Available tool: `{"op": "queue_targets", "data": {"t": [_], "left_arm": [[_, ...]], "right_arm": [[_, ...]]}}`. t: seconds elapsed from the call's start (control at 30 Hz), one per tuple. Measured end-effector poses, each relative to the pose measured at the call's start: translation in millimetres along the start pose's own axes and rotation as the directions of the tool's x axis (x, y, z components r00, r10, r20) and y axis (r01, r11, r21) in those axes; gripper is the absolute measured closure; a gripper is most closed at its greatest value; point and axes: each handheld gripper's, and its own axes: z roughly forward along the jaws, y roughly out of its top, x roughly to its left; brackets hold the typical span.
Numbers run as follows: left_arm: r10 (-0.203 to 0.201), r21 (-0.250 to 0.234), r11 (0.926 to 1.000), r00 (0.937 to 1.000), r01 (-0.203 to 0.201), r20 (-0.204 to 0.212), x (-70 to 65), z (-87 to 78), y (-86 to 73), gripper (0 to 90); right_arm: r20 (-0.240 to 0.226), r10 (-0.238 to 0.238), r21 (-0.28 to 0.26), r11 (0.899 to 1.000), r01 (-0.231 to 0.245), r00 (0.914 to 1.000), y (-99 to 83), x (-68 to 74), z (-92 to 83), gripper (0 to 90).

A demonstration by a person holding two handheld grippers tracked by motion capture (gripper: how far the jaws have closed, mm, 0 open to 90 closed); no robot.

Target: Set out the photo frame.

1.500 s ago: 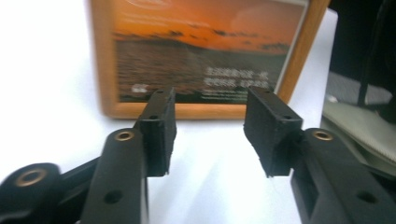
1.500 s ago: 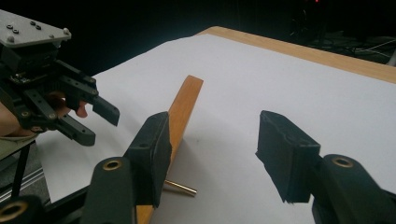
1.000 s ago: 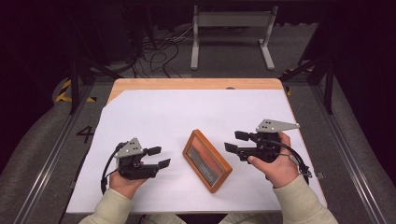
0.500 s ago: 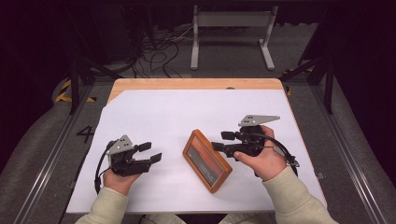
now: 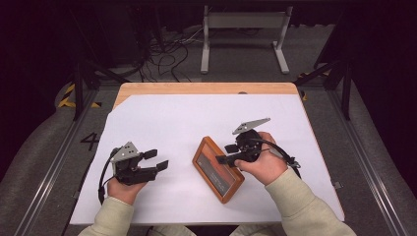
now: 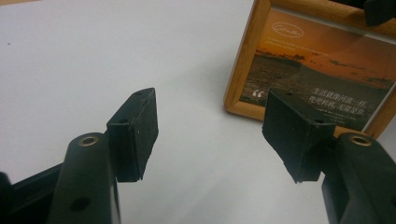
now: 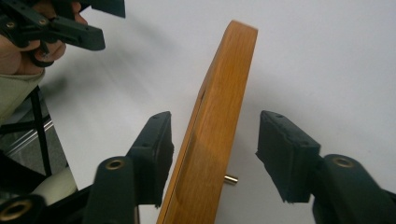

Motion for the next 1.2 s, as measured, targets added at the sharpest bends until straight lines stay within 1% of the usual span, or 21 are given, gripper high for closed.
{"op": "queue_targets", "data": {"t": [0.07,0.13,0.17,0.2,0.23,0.3,0.33,0.37,0.5,0.7,0.77,0.8,0.87,0.93,1.03,1.1,1.2], "left_arm": [[-0.004,0.002,1.0,1.0,0.004,-0.003,-0.2,-0.7,-0.6,35.9],[-0.001,-0.009,1.0,0.9999,0.001,-0.016,-0.6,-2.2,-0.8,35.8],[-0.001,-0.009,1.0,0.9999,0.001,-0.016,-0.6,-2.2,-0.8,35.9],[-0.004,-0.011,0.9999,0.9998,0.004,-0.02,-0.6,-3.5,-1.0,35.9],[-0.006,-0.013,0.9999,0.9997,0.005,-0.023,-0.4,-4.2,-1.2,35.9],[-0.01,-0.008,0.9999,0.9996,0.01,-0.025,0.0,-4.9,-2.0,35.9],[-0.01,-0.008,0.9999,0.9997,0.01,-0.024,0.2,-5.0,-2.4,35.9],[-0.016,-0.005,0.9999,0.9996,0.016,-0.023,-0.1,-5.2,-3.0,35.9],[-0.02,-0.008,0.9998,0.9995,0.02,-0.025,0.0,-6.1,-3.9,35.9],[-0.013,-0.003,0.9999,0.9996,0.013,-0.024,0.3,-5.4,-4.1,35.9],[-0.012,-0.002,0.9999,0.9996,0.012,-0.024,0.0,-4.7,-4.0,35.9],[-0.012,-0.002,0.9999,0.9996,0.012,-0.024,0.0,-4.7,-4.0,35.9],[-0.014,-0.001,0.9999,0.9997,0.014,-0.022,-0.3,-4.5,-4.0,35.9],[-0.014,-0.001,0.9999,0.9997,0.014,-0.022,-0.4,-4.4,-3.9,35.9],[-0.016,0.0,0.9999,0.9996,0.016,-0.022,-0.8,-4.4,-4.0,35.9],[-0.013,-0.002,0.9999,0.9997,0.012,-0.022,-0.6,-4.5,-3.9,36.0],[-0.012,-0.004,0.9999,0.9997,0.012,-0.022,-0.4,-4.5,-3.9,36.0]], "right_arm": [[0.001,0.0,0.023,1.0,0.0,1.0,0.7,-0.2,4.1,50.3],[-0.008,0.01,0.06,0.998,-0.01,0.9999,1.2,0.4,8.6,54.4],[-0.015,0.018,0.072,0.997,-0.017,0.9997,1.6,0.9,10.7,56.8],[-0.015,0.018,0.072,0.997,-0.017,0.9997,1.6,0.9,10.7,56.8],[-0.024,0.035,0.089,0.995,-0.033,0.9991,2.0,1.5,12.9,58.1],[-0.031,0.051,0.121,0.992,-0.047,0.9982,3.3,1.6,16.7,58.1],[-0.037,0.058,0.142,0.988,-0.053,0.9976,3.9,1.2,18.9,57.7],[-0.045,0.078,0.175,0.982,-0.069,0.996,4.5,1.3,22.7,58.3],[-0.045,0.089,0.189,0.979,-0.08,0.995,5.1,0.5,26.0,59.2],[-0.032,0.103,0.217,0.972,-0.094,0.9941,5.5,1.2,31.6,62.9],[-0.018,0.116,0.223,0.969,-0.109,0.993,6.1,1.7,31.4,65.8],[-0.018,0.116,0.223,0.969,-0.109,0.993,6.1,1.7,31.4,65.8],[0.007,0.138,0.233,0.963,-0.136,0.9903,6.9,2.9,31.2,68.8],[0.013,0.139,0.238,0.961,-0.138,0.9902,7.3,3.5,31.4,69.1],[0.046,0.138,0.258,0.955,-0.146,0.9893,10.0,6.3,32.2,69.7],[0.052,0.14,0.26,0.954,-0.149,0.9888,10.7,6.8,32.5,69.9],[0.054,0.134,0.257,0.956,-0.144,0.9895,11.3,6.5,32.3,70.4]]}}
